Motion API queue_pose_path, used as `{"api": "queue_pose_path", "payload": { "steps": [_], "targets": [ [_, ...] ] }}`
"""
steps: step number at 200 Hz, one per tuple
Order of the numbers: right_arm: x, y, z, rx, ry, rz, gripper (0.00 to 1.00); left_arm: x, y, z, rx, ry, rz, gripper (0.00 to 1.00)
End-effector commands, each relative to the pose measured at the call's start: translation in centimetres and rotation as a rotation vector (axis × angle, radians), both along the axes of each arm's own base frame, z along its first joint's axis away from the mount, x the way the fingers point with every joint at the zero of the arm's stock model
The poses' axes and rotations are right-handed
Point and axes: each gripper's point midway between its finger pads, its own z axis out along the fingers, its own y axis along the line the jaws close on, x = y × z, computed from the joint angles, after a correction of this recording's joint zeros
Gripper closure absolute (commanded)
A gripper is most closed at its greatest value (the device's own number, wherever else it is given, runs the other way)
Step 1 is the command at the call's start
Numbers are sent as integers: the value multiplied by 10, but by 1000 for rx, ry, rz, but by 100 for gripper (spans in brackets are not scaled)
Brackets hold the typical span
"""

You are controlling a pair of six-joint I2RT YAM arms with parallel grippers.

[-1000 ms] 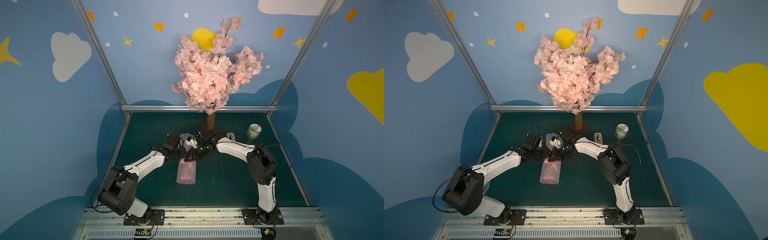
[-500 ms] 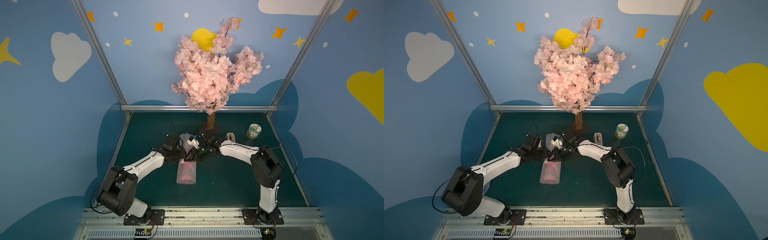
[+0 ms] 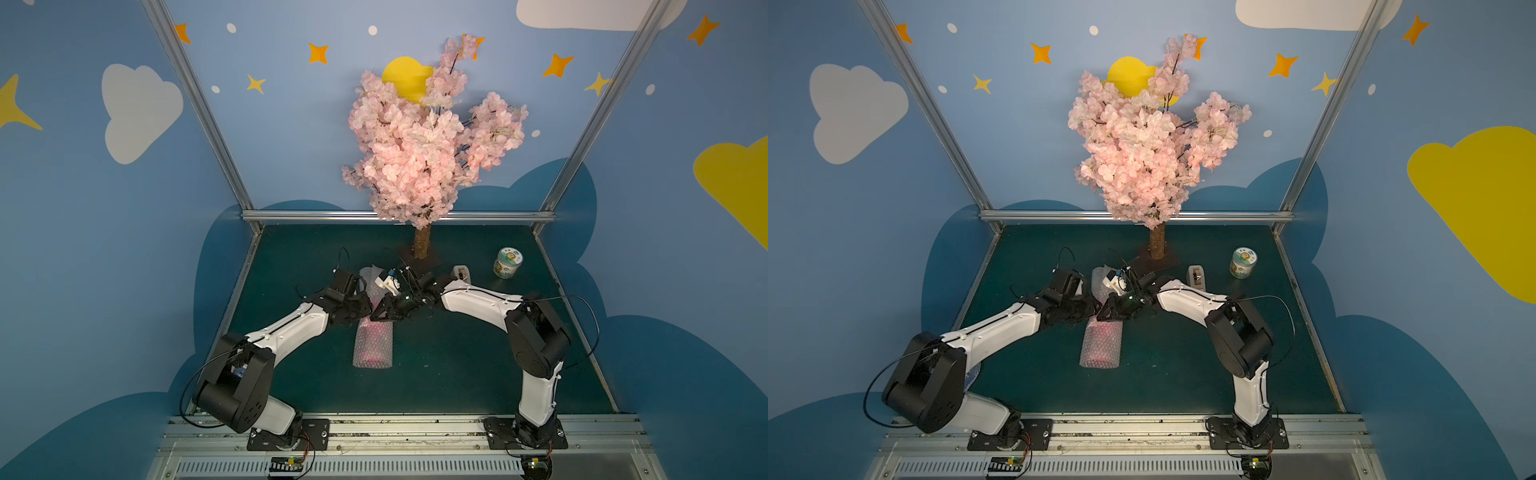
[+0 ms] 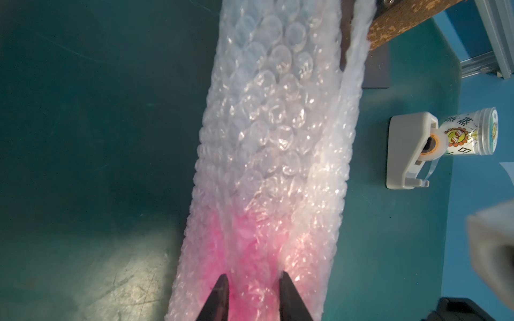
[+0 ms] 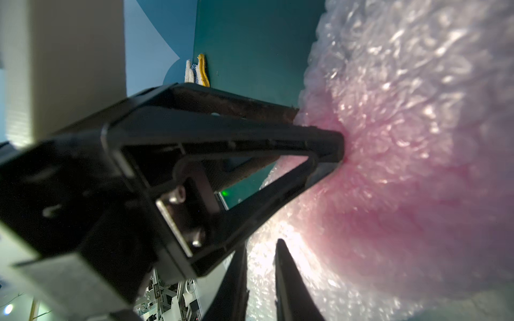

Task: Wrap wine glasses in bubble wrap
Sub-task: Stick the tape on the bubble wrap.

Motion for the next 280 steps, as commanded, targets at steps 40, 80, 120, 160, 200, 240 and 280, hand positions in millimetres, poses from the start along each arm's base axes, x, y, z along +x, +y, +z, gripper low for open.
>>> {"api": "queue_pose_path", "payload": {
  "steps": [40,80,120,160,200,240,280],
  "targets": [
    [8,-13,16,-44,-67,-25,73,-8,2,-7,7,35,-8,72],
    [6,-12,19,-33,-74,-13,82,-8,2,-6,11,34,-12,73],
    [1,-7,27,7,-75,-11,98,-8,2,-6,12,34,-13,73],
    [0,7,20,36,-50,-2,100,-8,2,-5,8,32,-11,74],
    [2,17,5,31,-26,0,100,-9,0,-4,-6,35,-13,74],
    [4,19,-9,19,-9,-4,100,-10,0,-2,-14,33,-13,74],
    [7,20,-16,11,-5,-16,100,-11,-2,-1,-24,35,-15,75]
  ]
}}
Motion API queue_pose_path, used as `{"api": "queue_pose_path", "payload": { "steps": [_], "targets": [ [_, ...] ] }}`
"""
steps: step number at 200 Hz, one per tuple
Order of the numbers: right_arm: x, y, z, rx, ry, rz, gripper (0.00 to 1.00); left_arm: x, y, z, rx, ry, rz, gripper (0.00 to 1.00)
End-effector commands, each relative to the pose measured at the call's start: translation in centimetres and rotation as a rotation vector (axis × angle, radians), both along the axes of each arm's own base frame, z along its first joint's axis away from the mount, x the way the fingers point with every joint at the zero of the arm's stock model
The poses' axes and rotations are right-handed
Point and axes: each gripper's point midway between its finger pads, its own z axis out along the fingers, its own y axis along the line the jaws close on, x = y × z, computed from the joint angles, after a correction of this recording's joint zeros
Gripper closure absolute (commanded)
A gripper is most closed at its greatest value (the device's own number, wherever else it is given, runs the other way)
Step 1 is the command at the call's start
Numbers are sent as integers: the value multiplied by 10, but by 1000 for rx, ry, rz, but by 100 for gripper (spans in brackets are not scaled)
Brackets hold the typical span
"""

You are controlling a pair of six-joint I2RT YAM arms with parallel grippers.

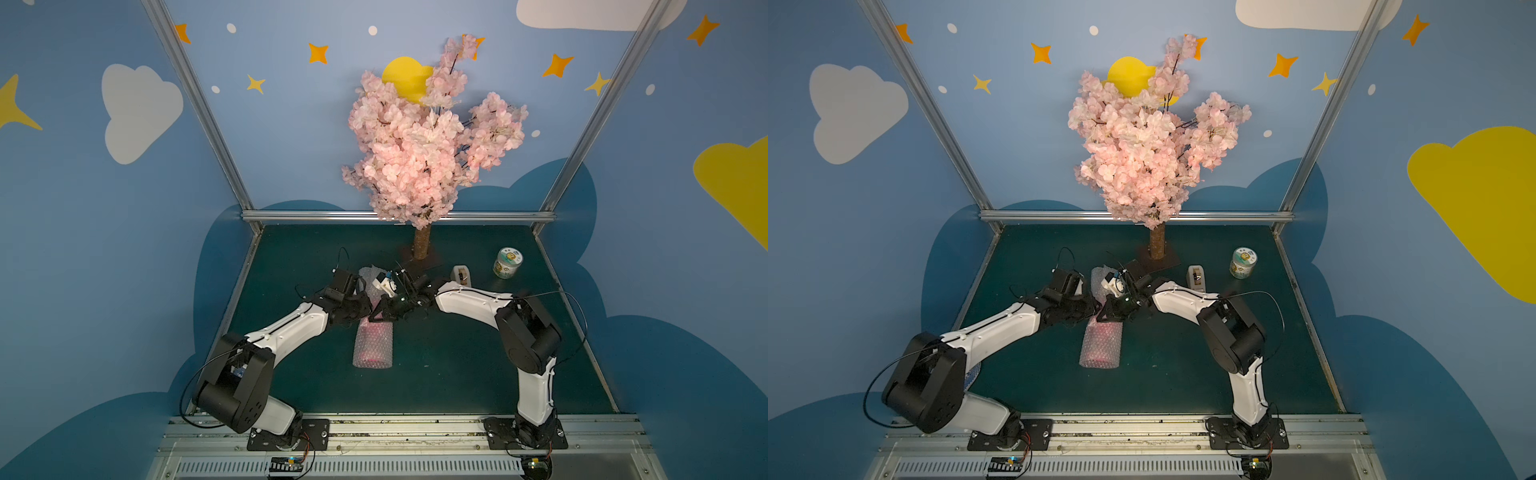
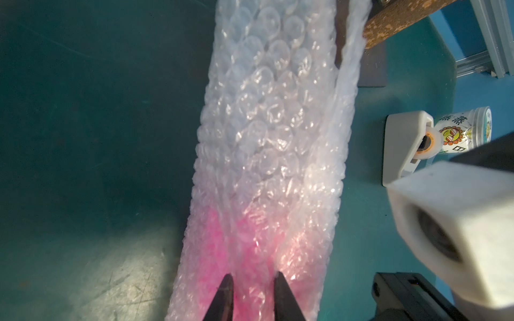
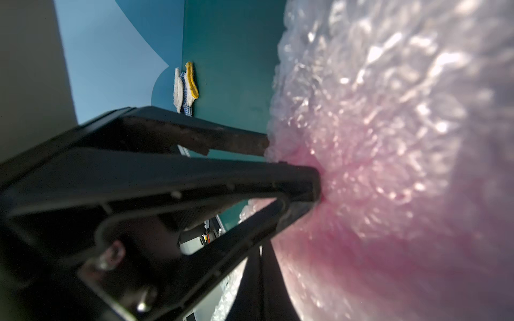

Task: Wrap wine glasses in bubble wrap
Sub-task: Stick the tape on the bubble wrap.

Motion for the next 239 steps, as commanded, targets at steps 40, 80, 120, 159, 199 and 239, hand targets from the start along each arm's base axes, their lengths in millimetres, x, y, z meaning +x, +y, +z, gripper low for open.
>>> {"api": "queue_pose_path", "payload": {
  "steps": [40,80,120,159,199,239],
  "targets": [
    [2,3,6,27,-11,-10,100,-11,0,0,-19,30,-5,75],
    [1,3,-8,13,4,-15,100,-10,0,1,-44,28,2,76],
    [2,2,-4,24,-8,-25,99,-11,0,-1,-41,37,1,76],
    [-4,-4,22,75,-39,-56,98,-11,4,-3,-34,44,23,77],
    [-6,-1,33,123,-64,-108,97,-13,4,-3,-46,59,39,77],
    [-8,14,26,109,-60,-118,97,-13,1,3,-67,62,38,77]
  ]
}}
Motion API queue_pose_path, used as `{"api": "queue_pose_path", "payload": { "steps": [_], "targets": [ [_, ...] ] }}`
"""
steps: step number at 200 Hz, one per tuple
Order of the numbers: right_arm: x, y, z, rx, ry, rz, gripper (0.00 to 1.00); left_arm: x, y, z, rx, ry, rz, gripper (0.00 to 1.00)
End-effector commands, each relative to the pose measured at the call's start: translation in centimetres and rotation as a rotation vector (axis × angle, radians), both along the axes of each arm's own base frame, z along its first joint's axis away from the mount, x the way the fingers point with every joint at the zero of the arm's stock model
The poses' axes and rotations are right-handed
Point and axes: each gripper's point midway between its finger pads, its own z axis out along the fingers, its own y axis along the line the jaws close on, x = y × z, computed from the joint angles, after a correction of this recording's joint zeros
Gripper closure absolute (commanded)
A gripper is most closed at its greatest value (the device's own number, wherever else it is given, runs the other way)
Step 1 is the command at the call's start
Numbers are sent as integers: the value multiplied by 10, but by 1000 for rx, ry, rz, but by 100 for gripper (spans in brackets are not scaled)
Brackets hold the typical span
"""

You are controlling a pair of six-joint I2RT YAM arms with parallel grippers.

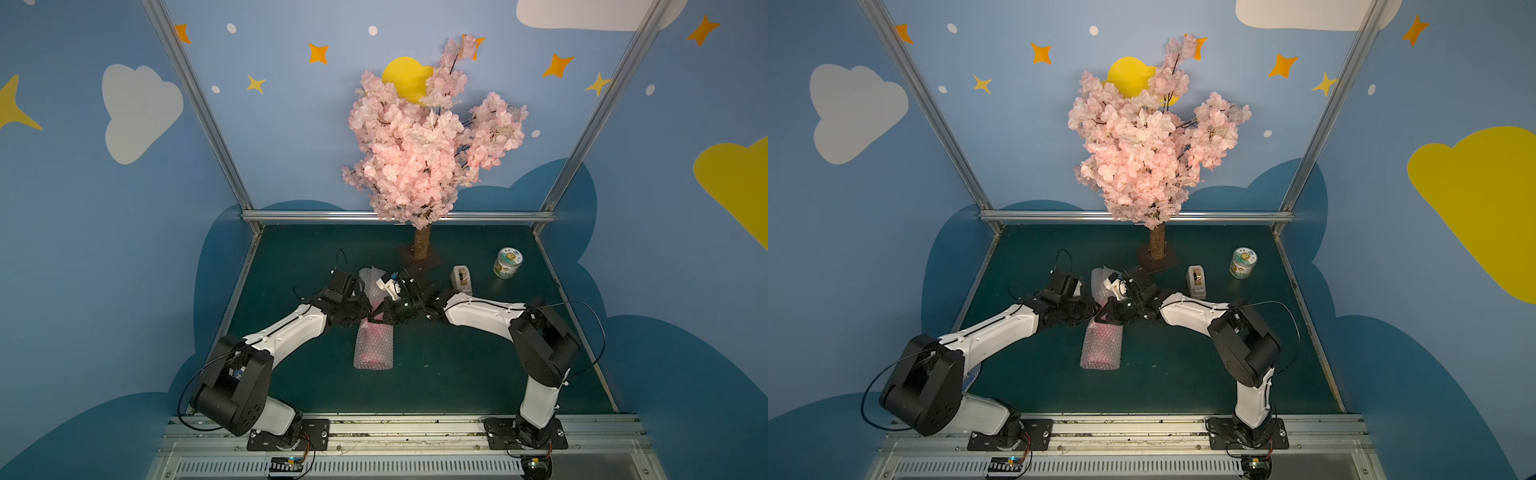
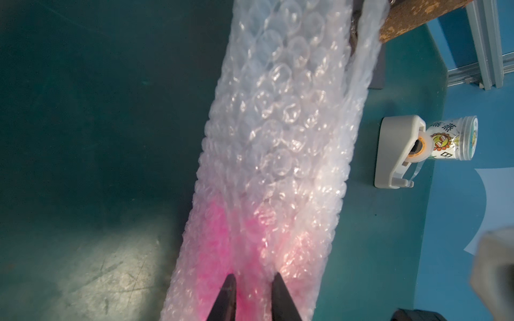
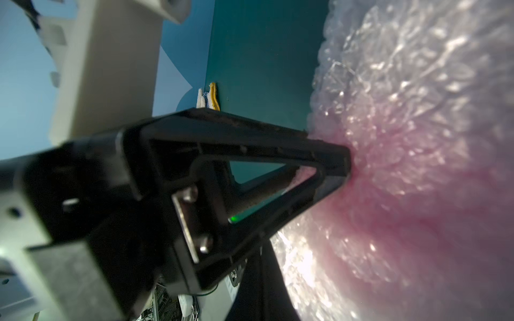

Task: Wrap wine glasses in bubble wrap
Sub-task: Stick the tape on the bubble wrap.

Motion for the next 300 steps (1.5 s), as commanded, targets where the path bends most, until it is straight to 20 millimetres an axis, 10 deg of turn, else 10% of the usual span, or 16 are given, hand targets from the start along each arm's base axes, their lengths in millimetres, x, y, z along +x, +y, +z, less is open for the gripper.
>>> {"api": "queue_pose_path", "payload": {
  "steps": [1,78,156,240,300],
  "targets": [
    [5,12,5,17,-21,-24,97,-8,1,1,-13,26,0,77],
    [11,20,-25,-30,32,-87,94,-11,-1,6,-38,40,-2,79],
    [8,4,5,1,4,-93,90,-9,3,6,-36,31,9,79],
    [1,18,-33,-46,67,-66,90,-9,1,8,-53,28,8,80],
    [2,8,0,-8,19,-66,88,-9,5,6,-43,27,19,81]
  ]
}}
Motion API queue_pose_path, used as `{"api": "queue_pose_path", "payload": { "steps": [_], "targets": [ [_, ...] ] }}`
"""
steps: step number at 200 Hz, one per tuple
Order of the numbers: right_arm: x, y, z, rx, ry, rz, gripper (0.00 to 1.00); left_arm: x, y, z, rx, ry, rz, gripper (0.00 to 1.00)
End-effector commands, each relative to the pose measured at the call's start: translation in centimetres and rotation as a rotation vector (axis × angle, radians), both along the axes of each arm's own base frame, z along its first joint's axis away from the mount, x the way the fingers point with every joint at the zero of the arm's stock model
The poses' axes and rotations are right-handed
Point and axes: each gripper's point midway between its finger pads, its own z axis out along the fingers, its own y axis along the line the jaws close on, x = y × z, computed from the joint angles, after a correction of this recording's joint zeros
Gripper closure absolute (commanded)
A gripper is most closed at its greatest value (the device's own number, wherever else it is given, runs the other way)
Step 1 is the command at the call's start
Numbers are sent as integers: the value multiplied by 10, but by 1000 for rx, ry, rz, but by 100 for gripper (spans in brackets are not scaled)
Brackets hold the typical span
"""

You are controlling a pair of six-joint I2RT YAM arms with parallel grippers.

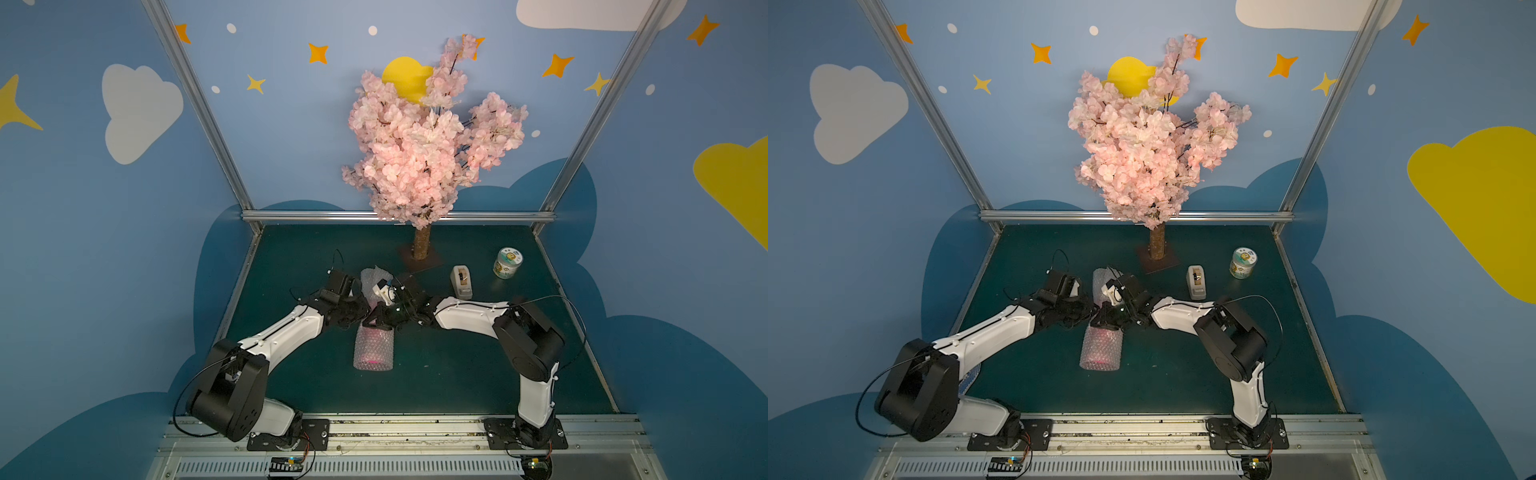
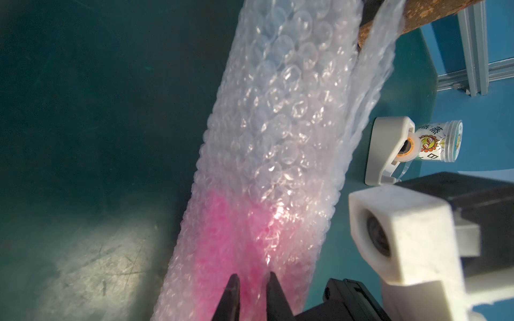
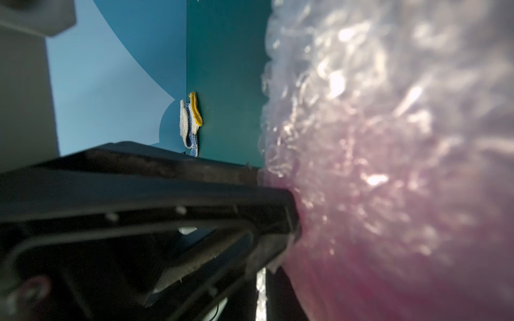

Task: Wrap wine glasses in bubble wrap
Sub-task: Stick the tape on the bubble wrap.

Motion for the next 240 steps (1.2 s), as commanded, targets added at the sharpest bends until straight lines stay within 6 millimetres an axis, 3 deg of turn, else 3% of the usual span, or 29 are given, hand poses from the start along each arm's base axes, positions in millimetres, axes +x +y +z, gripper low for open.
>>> {"api": "queue_pose_path", "payload": {
  "steps": [1,33,110,154,180,240],
  "targets": [
    [-1,-4,30,39,-46,6,89,-3,4,1,-3,0,6,81],
    [-1,-15,29,21,-48,-4,89,-2,5,3,-2,-6,10,81],
    [3,-23,-14,-35,7,-15,90,-2,4,7,-12,-12,2,82],
    [4,-22,6,4,-17,-6,90,-3,4,5,-12,-4,2,82],
    [6,-27,19,15,-39,-13,89,-4,7,6,8,-6,7,76],
    [14,-30,2,-16,-13,-23,89,-12,27,15,69,-15,24,66]
  ]
}}
